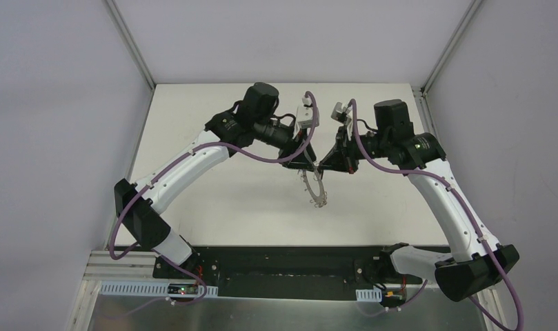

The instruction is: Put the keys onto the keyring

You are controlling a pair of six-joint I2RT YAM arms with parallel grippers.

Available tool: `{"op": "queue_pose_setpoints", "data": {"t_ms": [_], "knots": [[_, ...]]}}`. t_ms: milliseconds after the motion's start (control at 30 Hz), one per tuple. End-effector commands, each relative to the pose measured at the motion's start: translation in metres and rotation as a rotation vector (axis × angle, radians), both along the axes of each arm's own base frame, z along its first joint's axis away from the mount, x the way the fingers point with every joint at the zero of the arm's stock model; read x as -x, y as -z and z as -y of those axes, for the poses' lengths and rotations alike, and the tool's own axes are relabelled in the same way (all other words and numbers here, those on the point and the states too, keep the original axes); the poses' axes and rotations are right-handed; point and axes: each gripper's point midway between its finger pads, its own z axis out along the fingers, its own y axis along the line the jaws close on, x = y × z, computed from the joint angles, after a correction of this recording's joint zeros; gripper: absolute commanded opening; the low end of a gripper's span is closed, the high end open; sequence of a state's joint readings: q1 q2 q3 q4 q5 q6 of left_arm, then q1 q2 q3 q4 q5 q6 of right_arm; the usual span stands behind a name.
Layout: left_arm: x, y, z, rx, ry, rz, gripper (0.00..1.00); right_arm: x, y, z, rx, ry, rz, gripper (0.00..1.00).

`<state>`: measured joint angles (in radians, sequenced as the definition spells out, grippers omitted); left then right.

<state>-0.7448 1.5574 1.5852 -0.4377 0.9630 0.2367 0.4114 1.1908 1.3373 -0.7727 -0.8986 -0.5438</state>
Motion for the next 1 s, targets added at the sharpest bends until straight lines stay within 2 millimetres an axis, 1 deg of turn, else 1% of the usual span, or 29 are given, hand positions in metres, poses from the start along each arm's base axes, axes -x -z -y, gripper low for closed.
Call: {"op": "queue_pose_setpoints", "data": {"t_ms": [0,333,500,700,867,967], "knots": [[0.0027,-0.0127,0.0042,0.024,0.029,0.059,0.39,0.0033,-0.0192,-0.0047,-0.045,-0.036,0.052,0.00],[0.0028,-0.0160,0.0093,0.029,0.039,0.055,0.27,0.0035,-0.0171,-0.0042,-0.044,-0.032,0.047,0.00],[0.0040,-0.0128,0.0102,0.023,0.044,0.042,0.17,0.0039,-0.0174,-0.0042,-0.045,-0.032,0.048,0.00],[0.0053,-0.0138,0.0109,0.028,0.052,0.037,0.09,0.0038,-0.0180,-0.0040,-0.045,-0.030,0.050,0.00],[0.0065,-0.0166,0.0111,0.033,0.055,0.033,0.07,0.0042,-0.0166,-0.0028,-0.039,-0.026,0.052,0.00],[0.0079,-0.0204,0.0101,0.040,0.059,0.035,0.04,0.0034,-0.0146,-0.0007,-0.029,-0.016,0.060,0.00]]}}
